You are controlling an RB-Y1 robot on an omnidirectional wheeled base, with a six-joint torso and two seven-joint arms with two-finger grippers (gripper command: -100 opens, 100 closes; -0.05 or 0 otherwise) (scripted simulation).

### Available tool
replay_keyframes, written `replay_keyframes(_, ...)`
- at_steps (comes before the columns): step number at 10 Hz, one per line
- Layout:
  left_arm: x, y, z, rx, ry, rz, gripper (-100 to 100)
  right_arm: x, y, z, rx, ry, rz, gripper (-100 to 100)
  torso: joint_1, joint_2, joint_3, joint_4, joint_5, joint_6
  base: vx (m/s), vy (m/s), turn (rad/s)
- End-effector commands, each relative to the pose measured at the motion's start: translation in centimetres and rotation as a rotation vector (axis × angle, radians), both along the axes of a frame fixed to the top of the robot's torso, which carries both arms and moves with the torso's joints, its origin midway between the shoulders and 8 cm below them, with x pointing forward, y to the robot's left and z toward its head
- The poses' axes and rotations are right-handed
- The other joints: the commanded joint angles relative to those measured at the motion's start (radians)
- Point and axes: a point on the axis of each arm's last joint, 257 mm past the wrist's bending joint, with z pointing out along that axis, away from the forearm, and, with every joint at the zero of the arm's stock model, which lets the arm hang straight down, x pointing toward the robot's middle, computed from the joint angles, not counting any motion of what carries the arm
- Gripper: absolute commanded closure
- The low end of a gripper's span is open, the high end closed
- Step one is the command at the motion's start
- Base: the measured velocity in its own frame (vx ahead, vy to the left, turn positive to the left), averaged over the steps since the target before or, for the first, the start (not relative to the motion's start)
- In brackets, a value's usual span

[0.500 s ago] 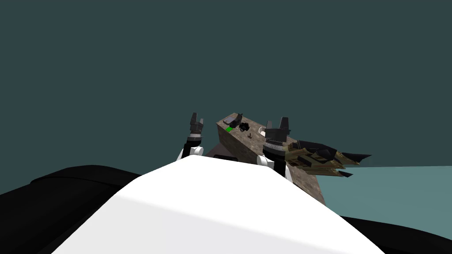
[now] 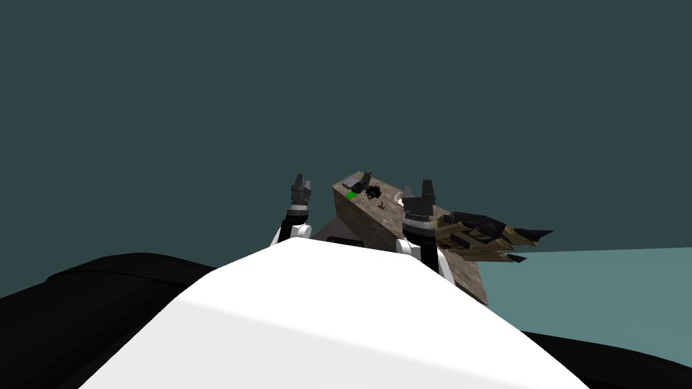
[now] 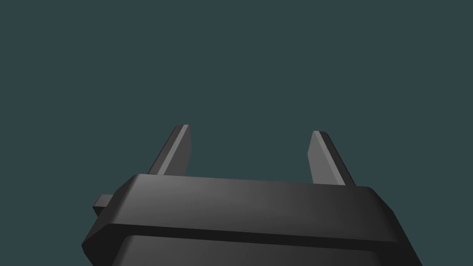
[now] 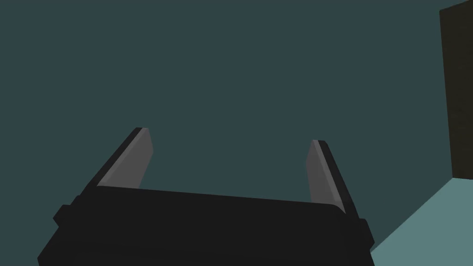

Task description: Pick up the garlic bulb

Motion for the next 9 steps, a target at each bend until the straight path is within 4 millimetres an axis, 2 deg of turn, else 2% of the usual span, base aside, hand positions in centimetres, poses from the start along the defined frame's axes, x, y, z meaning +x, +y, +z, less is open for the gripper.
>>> replay_keyframes(1,0.0,0.0,0.0,0.000,0.000,0.000,0,0.6,0.6,-1.1,-0.047,0.034,0.016,-100,0.000,0.000,0.000,0.000,0.000,0.000,-0.046,-0.076,0.041)
replay_keyframes(3,0.0,0.0,0.0,0.000,0.000,0.000,0,1.3,1.3,-2.9,-0.101,0.086,0.038,-100,-0.002,-0.001,-0.001,0.000,-0.001,0.000,-0.041,-0.089,0.069)
replay_keyframes(6,0.0,0.0,0.0,0.000,0.000,0.000,0,1.7,1.9,-4.1,-0.151,0.120,0.062,-100,0.000,-0.002,-0.001,0.000,0.000,0.000,-0.029,-0.046,0.034)
replay_keyframes(8,0.0,0.0,0.0,0.000,0.000,0.000,0,2.2,2.6,-6.8,-0.212,0.186,0.092,-100,0.001,-0.003,-0.001,-0.001,0.000,0.000,-0.032,-0.055,0.105)
replay_keyframes(9,0.0,0.0,0.0,0.000,0.000,0.000,0,2.1,2.8,-6.9,-0.231,0.189,0.100,-100,-0.001,-0.002,-0.001,0.000,0.000,0.000,-0.034,-0.056,0.051)
